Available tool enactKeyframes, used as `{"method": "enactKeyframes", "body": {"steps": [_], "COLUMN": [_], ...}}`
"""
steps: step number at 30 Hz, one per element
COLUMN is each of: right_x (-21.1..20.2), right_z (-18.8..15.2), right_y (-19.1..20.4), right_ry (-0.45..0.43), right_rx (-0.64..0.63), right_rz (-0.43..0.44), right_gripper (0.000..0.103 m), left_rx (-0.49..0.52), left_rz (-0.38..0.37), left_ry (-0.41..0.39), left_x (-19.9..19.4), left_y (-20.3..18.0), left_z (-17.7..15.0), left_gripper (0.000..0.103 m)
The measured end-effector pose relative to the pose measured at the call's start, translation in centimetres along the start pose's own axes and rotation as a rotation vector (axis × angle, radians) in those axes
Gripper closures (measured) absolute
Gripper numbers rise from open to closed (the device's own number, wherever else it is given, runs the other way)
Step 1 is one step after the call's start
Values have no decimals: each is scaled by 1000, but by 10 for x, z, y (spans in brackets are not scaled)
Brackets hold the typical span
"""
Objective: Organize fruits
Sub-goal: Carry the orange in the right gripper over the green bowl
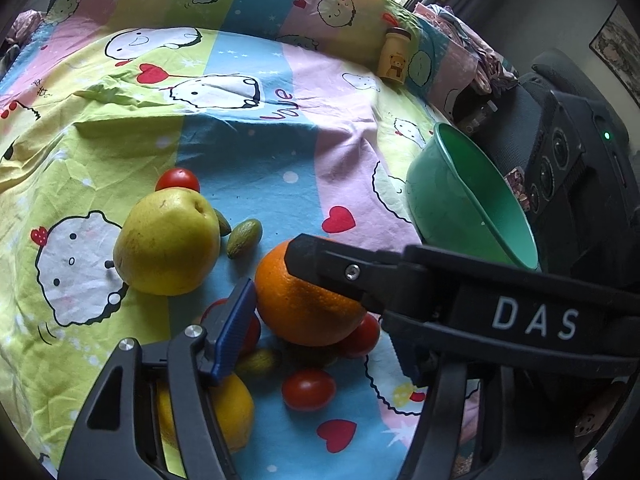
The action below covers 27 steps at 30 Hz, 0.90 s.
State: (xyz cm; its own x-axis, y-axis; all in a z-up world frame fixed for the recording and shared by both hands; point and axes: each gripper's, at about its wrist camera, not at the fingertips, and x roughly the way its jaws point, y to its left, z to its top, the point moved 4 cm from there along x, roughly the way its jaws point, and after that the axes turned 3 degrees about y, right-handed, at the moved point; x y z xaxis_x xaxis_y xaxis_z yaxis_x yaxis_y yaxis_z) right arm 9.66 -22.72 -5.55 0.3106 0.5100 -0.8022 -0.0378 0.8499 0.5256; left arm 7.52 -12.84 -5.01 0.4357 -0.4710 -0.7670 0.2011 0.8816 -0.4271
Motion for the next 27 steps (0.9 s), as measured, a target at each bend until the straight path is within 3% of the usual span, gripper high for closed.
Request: {"method": "enactKeyframes", "body": {"steps": [19,27], "right_x": [0,13], "right_z": [-3,-4], "right_y": [-10,-5], "right_ry": [23,59], "right_rx": [26,24], "right_rz": [13,39], "right_gripper": [39,39], "left_rx": [80,73], "left_rz": [39,22], "left_ry": [3,11], "left_x": [3,2], "left_y": [-7,-4], "left_z": [-3,-2], "left_gripper": [35,41]}}
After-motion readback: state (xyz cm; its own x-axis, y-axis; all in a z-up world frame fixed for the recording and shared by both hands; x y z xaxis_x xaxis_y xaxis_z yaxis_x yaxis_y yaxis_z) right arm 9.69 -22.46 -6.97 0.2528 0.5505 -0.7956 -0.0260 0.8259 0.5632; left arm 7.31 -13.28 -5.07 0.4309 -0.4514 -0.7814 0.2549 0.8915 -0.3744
